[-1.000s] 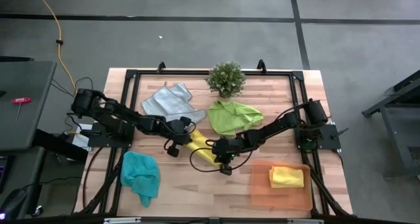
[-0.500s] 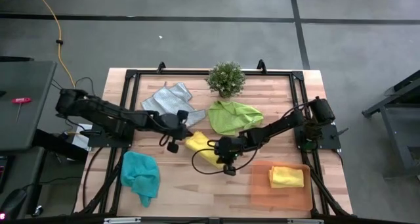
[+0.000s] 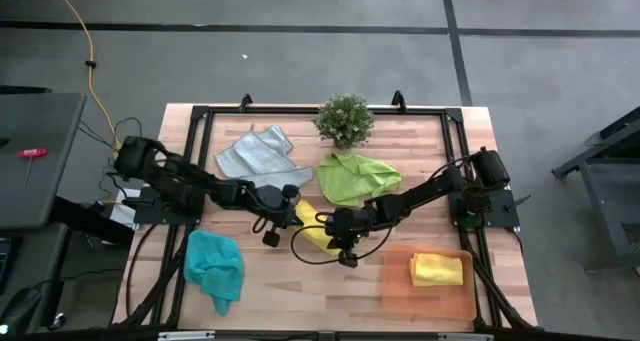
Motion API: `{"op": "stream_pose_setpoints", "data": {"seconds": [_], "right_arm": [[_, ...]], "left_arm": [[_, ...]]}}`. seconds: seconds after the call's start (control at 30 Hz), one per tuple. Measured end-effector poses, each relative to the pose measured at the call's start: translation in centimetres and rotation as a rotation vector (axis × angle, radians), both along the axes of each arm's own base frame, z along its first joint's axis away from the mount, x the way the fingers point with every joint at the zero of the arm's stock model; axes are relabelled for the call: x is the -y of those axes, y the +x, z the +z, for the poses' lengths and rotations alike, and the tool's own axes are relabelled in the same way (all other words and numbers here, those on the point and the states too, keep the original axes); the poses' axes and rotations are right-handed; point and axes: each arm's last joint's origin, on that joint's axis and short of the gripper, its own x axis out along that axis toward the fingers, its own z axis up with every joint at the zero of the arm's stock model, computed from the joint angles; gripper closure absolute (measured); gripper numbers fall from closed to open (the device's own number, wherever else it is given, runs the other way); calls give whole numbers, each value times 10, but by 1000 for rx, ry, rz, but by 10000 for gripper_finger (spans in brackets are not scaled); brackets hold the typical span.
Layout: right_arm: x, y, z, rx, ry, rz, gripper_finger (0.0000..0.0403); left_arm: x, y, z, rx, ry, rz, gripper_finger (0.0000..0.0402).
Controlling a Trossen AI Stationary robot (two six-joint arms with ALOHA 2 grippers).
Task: Fold microfiber towels
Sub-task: Fold the yellow microfiber towel
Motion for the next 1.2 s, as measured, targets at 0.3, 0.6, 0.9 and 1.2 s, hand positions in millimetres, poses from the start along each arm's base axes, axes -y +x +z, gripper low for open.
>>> {"op": "stream_pose_setpoints", "data": {"seconds": [0.3,0.6,0.9,1.2], "right_arm": [[0,-2,-2,-31,-14,5,403],[-6,-7,-19,-114,-17,91,403],[0,-15,-10,-185,-59,121,403],[13,-40,40,-251,-51,17,403]], "left_arm": [[0,-1,-18,-83,47,-25,401],[-2,-1,-18,-86,57,-20,401],[-2,-3,-19,-121,51,-13,401],[-3,-13,16,-50,47,35,401]]}}
